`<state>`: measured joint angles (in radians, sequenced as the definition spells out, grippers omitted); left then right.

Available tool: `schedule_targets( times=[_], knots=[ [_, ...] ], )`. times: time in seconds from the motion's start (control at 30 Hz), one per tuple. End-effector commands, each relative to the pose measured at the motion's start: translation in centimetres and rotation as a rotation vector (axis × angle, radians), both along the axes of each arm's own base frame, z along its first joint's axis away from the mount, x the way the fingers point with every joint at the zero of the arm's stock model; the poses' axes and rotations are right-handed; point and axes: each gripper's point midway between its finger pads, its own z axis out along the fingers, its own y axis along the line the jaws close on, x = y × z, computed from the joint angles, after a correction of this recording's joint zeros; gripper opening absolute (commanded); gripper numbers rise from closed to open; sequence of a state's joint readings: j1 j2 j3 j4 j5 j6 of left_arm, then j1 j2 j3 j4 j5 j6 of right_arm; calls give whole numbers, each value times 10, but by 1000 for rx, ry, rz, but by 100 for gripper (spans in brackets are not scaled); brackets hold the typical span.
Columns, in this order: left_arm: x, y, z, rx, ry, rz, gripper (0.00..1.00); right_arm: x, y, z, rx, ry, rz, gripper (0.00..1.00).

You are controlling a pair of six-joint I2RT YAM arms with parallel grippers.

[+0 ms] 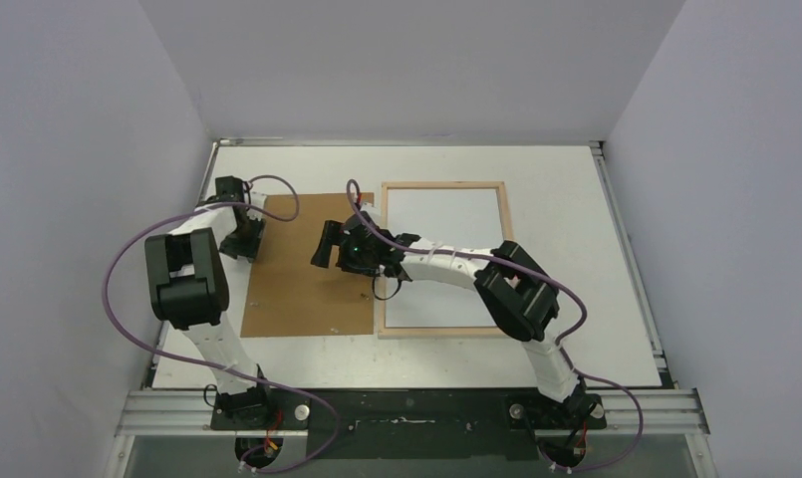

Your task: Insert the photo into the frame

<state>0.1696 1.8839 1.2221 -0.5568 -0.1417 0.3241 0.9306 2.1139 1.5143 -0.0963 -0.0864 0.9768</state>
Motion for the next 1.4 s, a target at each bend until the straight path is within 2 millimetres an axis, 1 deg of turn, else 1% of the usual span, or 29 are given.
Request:
schedule_targets(
  times=[0.0, 0.03, 0.1, 0.17, 0.23, 0.3, 0.33, 0.37, 0.4, 0.47, 0.53, 0.7, 0.93, 1.1, 1.23, 1.37],
  knots=[
    [-6, -42, -22, -158, 45, -36, 38, -11, 28, 88, 242, -77, 43, 98],
    [-6, -47, -21, -181, 41, -43, 38, -11, 28, 90, 246, -79, 44, 98],
    [-6, -46, -19, -172, 39, -42, 38, -9, 27, 92, 230, -92, 38, 98],
    [-8, -43, -19, -165, 44, -40, 38, -2, 18, 85, 135, -117, 16, 98],
    [-11, -33, -17, -140, 45, -20, 37, 9, 6, 80, 5, -177, -21, 99],
    [-11, -25, -13, -139, 34, 2, 37, 16, -6, 66, -133, -210, -39, 100],
    [-10, -21, -9, -140, 25, 13, 37, 15, -11, 55, -194, -214, -34, 100],
    [-9, -18, -6, -143, 16, 20, 37, 14, -15, 45, -238, -207, -27, 98],
    [-9, -15, -3, -145, 7, 28, 37, 11, -18, 34, -270, -194, -19, 96],
    [-8, -10, 5, -147, -5, 36, 37, 5, -28, 11, -312, -166, -17, 96],
    [-7, -7, 12, -164, -16, 40, 37, 4, -37, 0, -327, -154, -29, 96],
    [-7, -4, 23, -179, -38, 40, 37, 8, -48, -8, -350, -151, -53, 96],
    [-8, -2, 29, -183, -50, 42, 37, 8, -57, -22, -352, -117, -58, 97],
    [-9, 1, 30, -186, -51, 48, 37, 12, -70, -32, -372, -102, -78, 97],
    [-10, 0, 28, -187, -45, 45, 37, 16, -82, -34, -382, -97, -101, 97],
    [-10, 1, 21, -181, -35, 47, 38, 20, -86, -30, -373, -100, -111, 97]
  ],
)
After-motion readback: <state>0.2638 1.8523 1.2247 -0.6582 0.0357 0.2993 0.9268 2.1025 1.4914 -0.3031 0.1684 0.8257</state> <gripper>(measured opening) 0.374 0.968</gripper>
